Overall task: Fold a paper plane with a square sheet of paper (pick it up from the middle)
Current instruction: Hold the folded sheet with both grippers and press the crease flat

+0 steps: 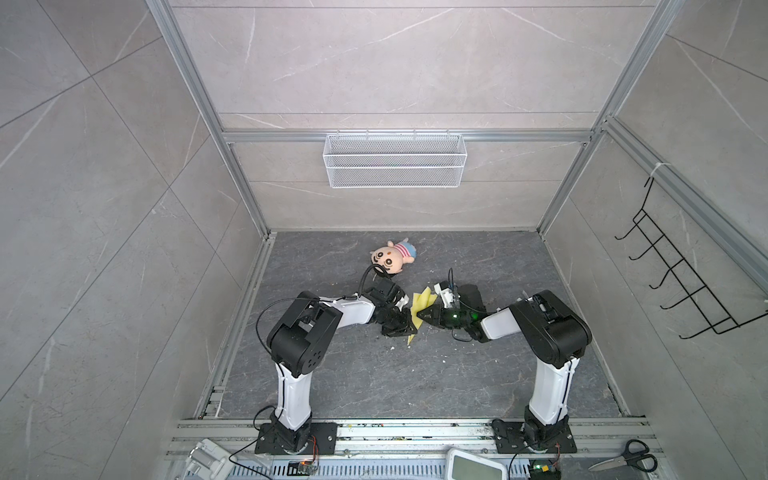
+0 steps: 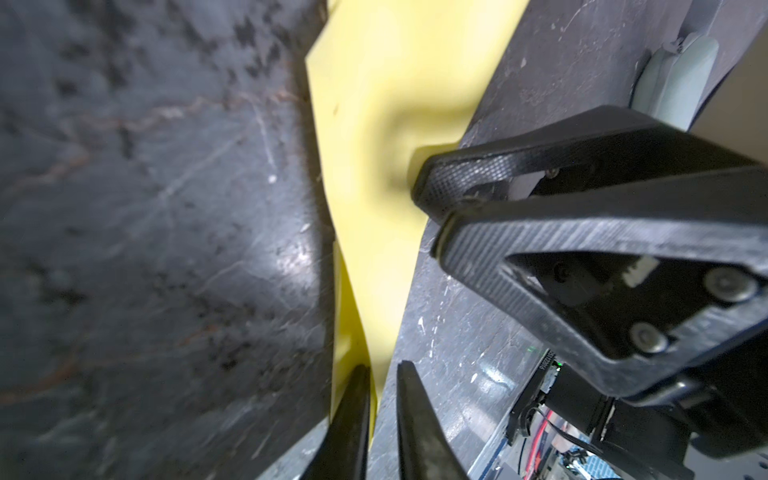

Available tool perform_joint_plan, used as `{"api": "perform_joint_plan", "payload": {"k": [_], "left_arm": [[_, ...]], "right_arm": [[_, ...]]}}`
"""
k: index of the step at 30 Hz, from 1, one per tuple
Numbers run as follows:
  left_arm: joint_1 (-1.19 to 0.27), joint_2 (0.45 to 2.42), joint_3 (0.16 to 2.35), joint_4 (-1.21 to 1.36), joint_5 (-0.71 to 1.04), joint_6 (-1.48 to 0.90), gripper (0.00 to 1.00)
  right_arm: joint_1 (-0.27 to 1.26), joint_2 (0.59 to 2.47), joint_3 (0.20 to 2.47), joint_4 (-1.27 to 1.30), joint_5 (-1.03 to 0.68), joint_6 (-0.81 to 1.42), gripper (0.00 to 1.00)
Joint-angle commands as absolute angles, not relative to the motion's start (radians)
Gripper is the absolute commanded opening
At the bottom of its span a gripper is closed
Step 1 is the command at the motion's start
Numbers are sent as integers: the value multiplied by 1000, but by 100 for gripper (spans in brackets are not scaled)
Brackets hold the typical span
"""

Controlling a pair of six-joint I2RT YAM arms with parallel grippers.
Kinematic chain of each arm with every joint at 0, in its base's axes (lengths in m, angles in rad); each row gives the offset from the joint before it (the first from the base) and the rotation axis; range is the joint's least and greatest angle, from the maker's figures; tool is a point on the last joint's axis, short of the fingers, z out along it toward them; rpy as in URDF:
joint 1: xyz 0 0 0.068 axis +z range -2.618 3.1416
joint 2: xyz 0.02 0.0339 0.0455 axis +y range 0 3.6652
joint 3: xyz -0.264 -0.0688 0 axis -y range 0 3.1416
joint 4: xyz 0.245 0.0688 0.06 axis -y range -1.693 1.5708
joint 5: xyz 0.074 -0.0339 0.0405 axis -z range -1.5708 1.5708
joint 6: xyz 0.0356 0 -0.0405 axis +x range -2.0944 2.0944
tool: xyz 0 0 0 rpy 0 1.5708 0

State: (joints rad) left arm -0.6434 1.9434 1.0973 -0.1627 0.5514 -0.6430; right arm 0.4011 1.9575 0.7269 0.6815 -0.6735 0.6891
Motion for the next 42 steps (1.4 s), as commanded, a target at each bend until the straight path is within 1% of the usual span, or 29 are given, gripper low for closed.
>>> {"api": "perform_joint_plan", "payload": {"k": [1, 8, 13, 17, 24, 32, 34, 39, 42], "left_arm": [[-640, 1917, 1083, -244, 492, -615, 14], [-640, 1883, 1073, -254, 468, -611, 13], [-643, 1844, 1066, -249, 474, -582, 20], [-644, 1845, 1065, -251, 470, -573, 21], [-644, 1862, 1074, -296, 417, -569, 12], [-649, 1878, 1083, -316, 410, -565, 10], [-652, 1873, 1086, -322, 414, -560, 10], [-650, 1819, 1103, -340, 430, -537, 19], [-643, 1782, 1107, -303, 452, -559, 21]], "right_arm": [[401, 1979, 727, 592, -581, 698, 28], [401, 1978, 728, 579, -576, 696, 27], [401, 1979, 732, 559, -571, 692, 27], [401, 1980, 732, 548, -569, 689, 27], [401, 1980, 733, 545, -566, 689, 26], [400, 1980, 735, 538, -564, 688, 26], [401, 1980, 735, 538, -563, 690, 26], [400, 1977, 738, 533, -563, 689, 26], [402, 1976, 738, 529, -559, 687, 26]]}}
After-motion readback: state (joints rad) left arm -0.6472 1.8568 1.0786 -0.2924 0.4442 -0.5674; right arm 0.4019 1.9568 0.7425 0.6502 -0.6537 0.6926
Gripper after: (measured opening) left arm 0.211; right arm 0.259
